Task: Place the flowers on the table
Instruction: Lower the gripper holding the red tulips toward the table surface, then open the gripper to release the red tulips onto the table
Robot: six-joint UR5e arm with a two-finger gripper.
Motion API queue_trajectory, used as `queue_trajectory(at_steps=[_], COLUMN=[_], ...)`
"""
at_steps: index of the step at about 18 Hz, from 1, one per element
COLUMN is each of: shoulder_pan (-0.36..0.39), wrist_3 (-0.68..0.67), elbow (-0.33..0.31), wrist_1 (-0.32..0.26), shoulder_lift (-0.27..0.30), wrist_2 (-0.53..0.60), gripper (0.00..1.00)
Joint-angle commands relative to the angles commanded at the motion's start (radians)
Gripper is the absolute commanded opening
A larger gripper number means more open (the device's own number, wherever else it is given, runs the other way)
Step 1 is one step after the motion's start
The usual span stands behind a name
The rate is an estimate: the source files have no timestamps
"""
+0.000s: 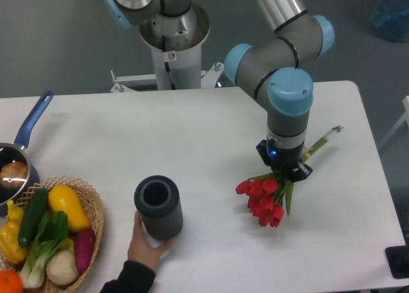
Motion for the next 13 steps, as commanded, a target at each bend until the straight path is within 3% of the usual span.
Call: queue_trajectory(at_steps=[1,13], shoulder_pan=[0.0,0.046], wrist_3=[-0.002,-0.009], elbow=[-0.002,0.003], wrist_1=[0.002,0.026], shoulder_lift=[-0.002,0.011], wrist_2=[-0.014,-0.025], gripper=[1.0,1.0])
